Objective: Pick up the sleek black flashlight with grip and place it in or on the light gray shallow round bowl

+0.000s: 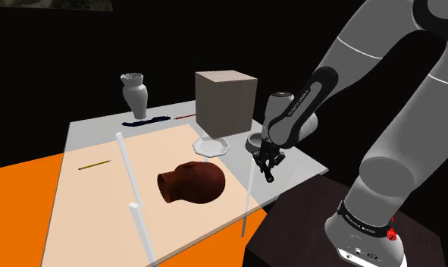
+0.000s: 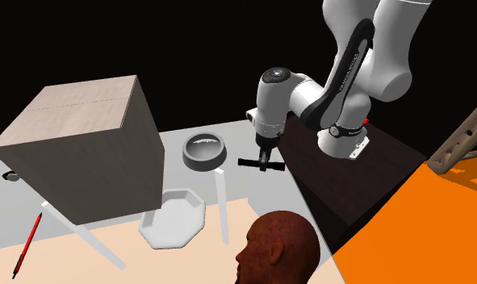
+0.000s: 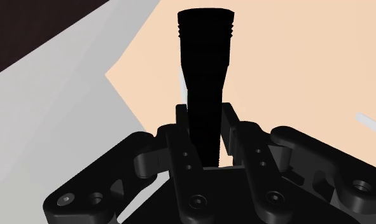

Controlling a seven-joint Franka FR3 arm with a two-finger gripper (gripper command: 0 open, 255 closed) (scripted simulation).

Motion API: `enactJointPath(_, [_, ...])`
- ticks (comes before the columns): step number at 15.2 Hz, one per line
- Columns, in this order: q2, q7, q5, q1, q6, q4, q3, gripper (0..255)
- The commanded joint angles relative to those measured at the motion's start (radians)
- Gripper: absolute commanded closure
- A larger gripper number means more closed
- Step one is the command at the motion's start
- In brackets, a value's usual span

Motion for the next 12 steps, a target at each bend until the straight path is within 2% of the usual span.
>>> enactJointPath(1, [-0.039, -0.005, 0.007, 0.003, -0.04, 0.0, -0.001, 255])
enactJointPath(12, [-0.243, -0.014, 0.021, 0.012, -0.264, 0.02, -0.01, 255])
